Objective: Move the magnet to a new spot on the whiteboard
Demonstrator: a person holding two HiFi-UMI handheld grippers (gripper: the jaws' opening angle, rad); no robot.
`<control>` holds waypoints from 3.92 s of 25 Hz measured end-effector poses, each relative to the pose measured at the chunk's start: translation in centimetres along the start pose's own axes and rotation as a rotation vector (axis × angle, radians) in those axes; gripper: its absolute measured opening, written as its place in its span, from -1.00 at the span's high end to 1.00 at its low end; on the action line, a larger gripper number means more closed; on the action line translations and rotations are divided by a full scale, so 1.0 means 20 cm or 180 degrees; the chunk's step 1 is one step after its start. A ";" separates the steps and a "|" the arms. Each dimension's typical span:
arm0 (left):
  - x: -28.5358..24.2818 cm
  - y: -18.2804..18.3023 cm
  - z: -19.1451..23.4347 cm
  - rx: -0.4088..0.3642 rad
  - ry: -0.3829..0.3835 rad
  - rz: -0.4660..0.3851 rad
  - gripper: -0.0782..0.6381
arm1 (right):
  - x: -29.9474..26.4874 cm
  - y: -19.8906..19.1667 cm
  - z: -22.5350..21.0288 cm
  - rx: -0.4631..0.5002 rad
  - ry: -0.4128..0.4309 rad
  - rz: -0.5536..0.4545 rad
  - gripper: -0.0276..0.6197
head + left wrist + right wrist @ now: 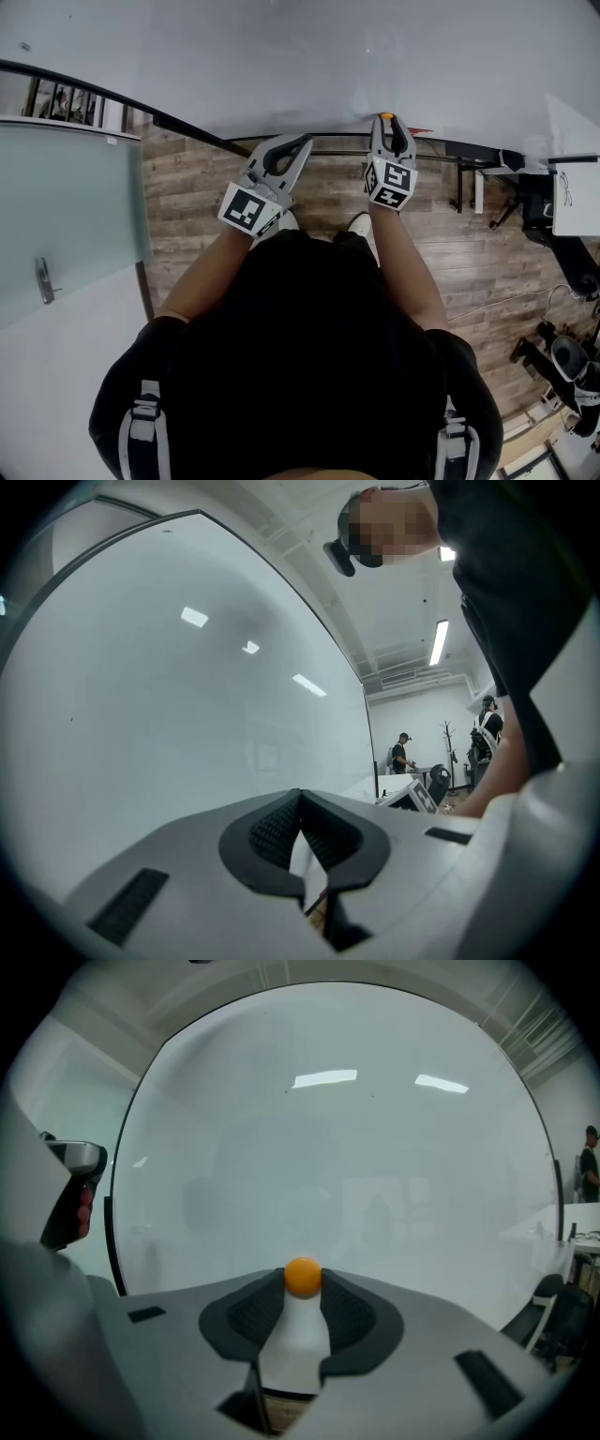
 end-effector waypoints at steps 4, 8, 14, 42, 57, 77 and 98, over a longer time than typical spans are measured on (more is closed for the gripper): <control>-0.01 0.01 -0.01 0.0011 0.0001 -0.0017 0.77 | 0.04 0.04 0.02 0.0101 0.0096 -0.0053 0.55; -0.03 0.00 0.00 0.0044 0.0025 0.0086 0.77 | 0.12 0.08 0.05 0.0169 0.0314 -0.0089 0.55; 0.00 0.03 0.04 0.0005 0.0065 0.0117 0.77 | 0.22 0.20 0.11 0.0142 0.0760 -0.0104 0.55; 0.11 0.33 0.03 -0.0135 -0.0030 -0.0057 0.77 | 0.55 0.73 0.44 0.0412 0.2036 -0.0536 0.55; 0.10 0.36 0.06 -0.0157 0.0035 -0.0090 0.77 | 0.51 0.76 0.44 0.0390 0.2010 -0.0553 0.55; 0.13 0.38 0.07 -0.0145 0.0021 -0.0102 0.77 | 0.50 0.77 0.46 0.0380 0.1950 -0.0611 0.55; -0.46 0.43 -0.29 -0.0095 -0.0466 -0.0196 0.77 | 0.57 0.81 -0.35 0.0310 0.0734 -0.0607 0.55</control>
Point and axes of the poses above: the fingertips, and each gripper's own axes: x backward along the fingers, z to its left, y out of its top, the point moved 5 cm from there along x, backward along the fingers, and after that the axes turned 3 degrees about -x, right-handed, at the moved point
